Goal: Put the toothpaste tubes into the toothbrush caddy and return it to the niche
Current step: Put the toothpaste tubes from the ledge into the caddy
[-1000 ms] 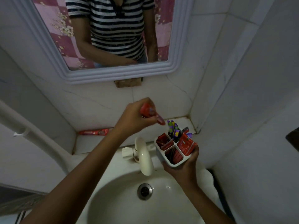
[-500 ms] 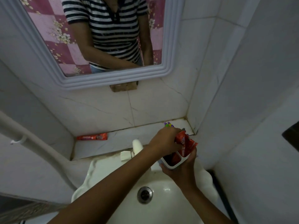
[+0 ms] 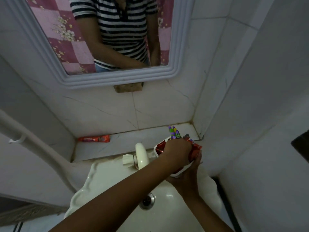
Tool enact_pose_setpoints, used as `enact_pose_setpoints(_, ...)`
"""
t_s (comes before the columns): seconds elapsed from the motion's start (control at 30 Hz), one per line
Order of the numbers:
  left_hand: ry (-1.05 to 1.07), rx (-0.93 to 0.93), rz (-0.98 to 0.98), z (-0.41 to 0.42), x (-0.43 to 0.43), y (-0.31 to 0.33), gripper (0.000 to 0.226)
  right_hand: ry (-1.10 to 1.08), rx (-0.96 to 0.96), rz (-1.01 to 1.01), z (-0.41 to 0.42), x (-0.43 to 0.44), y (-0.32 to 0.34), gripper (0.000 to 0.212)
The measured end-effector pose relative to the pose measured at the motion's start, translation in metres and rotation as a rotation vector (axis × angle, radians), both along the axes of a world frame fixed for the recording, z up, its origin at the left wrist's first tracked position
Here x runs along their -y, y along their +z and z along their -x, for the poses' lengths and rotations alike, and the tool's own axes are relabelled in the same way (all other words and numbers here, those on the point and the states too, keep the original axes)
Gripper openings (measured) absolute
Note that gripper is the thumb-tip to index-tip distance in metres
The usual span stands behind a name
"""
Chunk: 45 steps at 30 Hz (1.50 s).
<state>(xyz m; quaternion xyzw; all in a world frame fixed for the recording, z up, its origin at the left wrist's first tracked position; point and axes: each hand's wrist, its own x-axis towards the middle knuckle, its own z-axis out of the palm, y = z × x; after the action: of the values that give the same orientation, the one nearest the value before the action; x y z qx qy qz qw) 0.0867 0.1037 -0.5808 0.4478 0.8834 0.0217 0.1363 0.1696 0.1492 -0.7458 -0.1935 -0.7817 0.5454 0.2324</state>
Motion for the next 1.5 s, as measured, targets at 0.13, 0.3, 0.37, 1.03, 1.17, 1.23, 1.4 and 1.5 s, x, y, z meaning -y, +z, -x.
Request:
enact_pose_setpoints(0.13, 0.073, 0.153, -0.232, 0.021, 0.028, 0.015, 0.03, 0.005, 0.032, -0.071, 0.0, -0.004, -0.005, 0.156)
enact_pose_setpoints(0.3, 0.396, 0.207, -0.485, 0.086, 0.101, 0.029, 0.022, -0.02, -0.03, -0.009, -0.003, -0.002, -0.004, 0.154)
enact_pose_setpoints(0.37, 0.583, 0.15, -0.462, 0.119, 0.146, 0.013, 0.018, -0.015, -0.035, -0.021, -0.002, -0.003, -0.005, 0.153)
enact_pose_setpoints(1.03, 0.341, -0.138, 0.327, 0.166, 0.208, -0.068, 0.056, 0.018, -0.039, -0.024, -0.006, -0.003, -0.009, 0.156)
enact_pose_setpoints(1.17, 0.561, 0.011, -0.281, 0.147, 0.183, -0.017, 0.017, 0.02, -0.021, -0.035, -0.005, -0.006, -0.011, 0.156)
enact_pose_setpoints(1.23, 0.539, 0.062, -0.58, 0.125, 0.165, 0.016, 0.018, 0.019, -0.019, -0.034, -0.004, -0.006, -0.01, 0.156)
enact_pose_setpoints(1.4, 0.328, 0.314, -0.809, 0.067, 0.115, 0.077, 0.021, -0.006, -0.005, -0.03, -0.004, -0.004, -0.008, 0.156)
enact_pose_setpoints(1.5, 0.213, 0.397, -0.655, 0.044, 0.09, 0.075, 0.021, -0.008, -0.004, -0.033, -0.003, -0.004, -0.006, 0.155)
